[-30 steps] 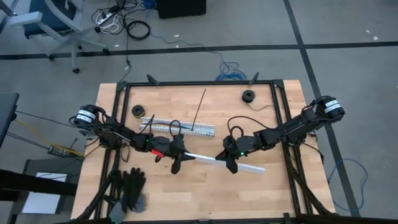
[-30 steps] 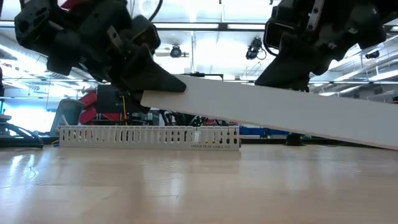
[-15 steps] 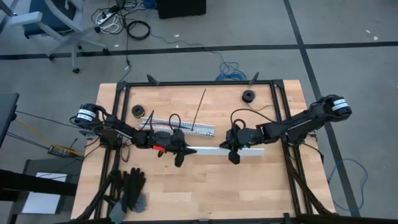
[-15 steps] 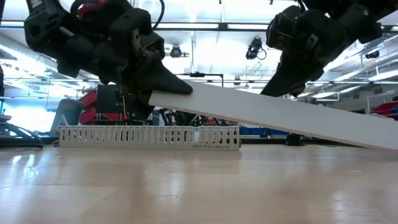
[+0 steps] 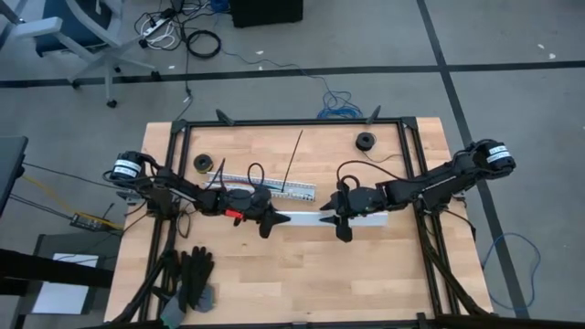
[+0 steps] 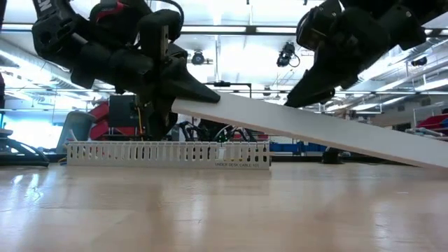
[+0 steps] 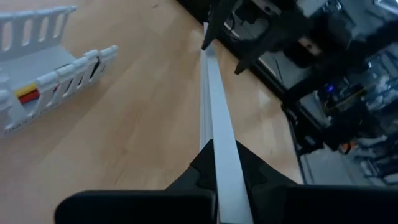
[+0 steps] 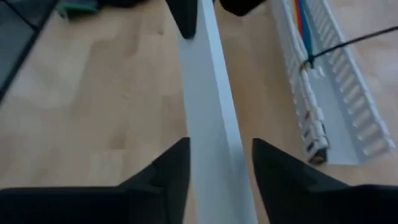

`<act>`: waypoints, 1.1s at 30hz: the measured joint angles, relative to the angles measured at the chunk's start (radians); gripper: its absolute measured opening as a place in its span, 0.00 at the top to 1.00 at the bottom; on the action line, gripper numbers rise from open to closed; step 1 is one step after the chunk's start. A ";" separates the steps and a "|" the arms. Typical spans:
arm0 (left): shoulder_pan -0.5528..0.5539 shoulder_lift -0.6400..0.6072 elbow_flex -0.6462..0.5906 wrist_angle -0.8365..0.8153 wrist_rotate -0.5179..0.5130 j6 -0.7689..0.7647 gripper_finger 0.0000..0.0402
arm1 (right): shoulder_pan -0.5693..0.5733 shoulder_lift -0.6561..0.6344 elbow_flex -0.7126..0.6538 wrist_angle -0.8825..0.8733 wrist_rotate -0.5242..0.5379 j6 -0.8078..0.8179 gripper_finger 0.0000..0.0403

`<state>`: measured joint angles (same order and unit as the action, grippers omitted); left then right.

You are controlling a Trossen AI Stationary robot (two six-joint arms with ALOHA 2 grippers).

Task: Ziptie cables
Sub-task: Close the white cable duct

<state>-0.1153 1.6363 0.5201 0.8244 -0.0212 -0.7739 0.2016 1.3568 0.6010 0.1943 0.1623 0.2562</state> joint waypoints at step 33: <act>0.077 0.000 0.083 0.046 0.011 -0.181 1.00 | 0.032 0.000 0.000 -0.216 0.201 -0.243 0.35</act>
<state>-0.0383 1.6360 0.6033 0.8704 -0.0097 -0.9550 0.2335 1.3567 0.6006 -0.0217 0.3629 0.0132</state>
